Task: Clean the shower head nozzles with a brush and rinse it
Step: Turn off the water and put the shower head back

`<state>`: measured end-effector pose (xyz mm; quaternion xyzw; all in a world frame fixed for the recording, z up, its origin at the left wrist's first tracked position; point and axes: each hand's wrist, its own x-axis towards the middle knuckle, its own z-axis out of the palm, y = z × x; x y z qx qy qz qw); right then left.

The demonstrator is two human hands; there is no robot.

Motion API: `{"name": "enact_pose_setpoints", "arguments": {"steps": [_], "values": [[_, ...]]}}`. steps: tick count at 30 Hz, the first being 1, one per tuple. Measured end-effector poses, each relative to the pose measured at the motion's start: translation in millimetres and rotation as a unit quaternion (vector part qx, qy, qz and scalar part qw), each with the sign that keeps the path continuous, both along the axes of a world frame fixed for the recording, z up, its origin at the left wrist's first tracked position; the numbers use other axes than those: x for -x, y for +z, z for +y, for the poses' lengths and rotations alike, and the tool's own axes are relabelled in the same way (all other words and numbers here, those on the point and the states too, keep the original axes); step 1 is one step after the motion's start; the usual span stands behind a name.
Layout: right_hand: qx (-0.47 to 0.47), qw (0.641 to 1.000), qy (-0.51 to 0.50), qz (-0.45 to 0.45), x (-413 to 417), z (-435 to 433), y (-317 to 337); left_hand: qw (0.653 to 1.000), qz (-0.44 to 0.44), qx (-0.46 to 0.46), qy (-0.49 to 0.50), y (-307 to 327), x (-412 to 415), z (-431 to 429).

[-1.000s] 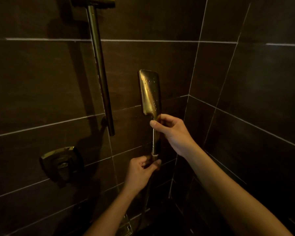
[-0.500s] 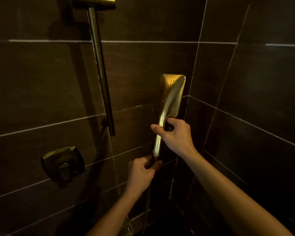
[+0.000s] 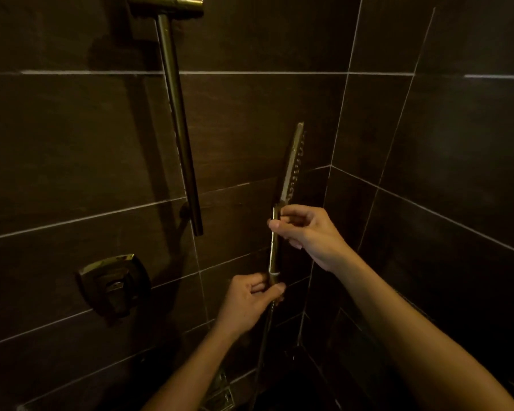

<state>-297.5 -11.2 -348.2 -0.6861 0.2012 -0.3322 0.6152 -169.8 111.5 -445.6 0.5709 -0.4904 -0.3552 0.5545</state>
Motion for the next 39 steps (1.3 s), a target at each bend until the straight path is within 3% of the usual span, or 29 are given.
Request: {"name": "enact_pose_setpoints", "arguments": {"steps": [6,12,16,22,27,30,34,39], "values": [[0.009,0.997,-0.074,-0.018,-8.6,8.1,-2.5,0.999,0.01,0.005,0.04,-3.2,1.1,-1.0],[0.091,0.992,0.012,0.081,-2.5,6.8,10.6,1.0,-0.007,0.002,-0.03,0.5,-7.0,5.9],[0.099,0.991,0.043,0.082,-3.2,8.8,15.1,1.0,-0.028,-0.01,-0.007,4.4,-5.6,6.7],[0.177,0.975,-0.083,0.105,-16.7,18.4,1.9,0.993,-0.047,-0.051,0.1,4.3,1.2,3.1],[0.034,0.994,0.099,0.029,1.3,5.7,14.9,0.999,-0.029,-0.007,-0.015,7.4,-9.5,11.1],[-0.009,0.989,0.149,0.019,6.7,1.4,19.9,0.999,-0.015,0.004,-0.043,9.6,-10.8,12.9],[0.055,0.997,0.036,0.027,0.1,10.6,17.2,0.999,-0.037,0.001,0.008,10.1,-3.4,12.7],[0.156,0.98,-0.122,0.037,-13.0,26.0,3.1,0.994,-0.059,-0.006,0.093,6.6,5.1,13.6]]}}
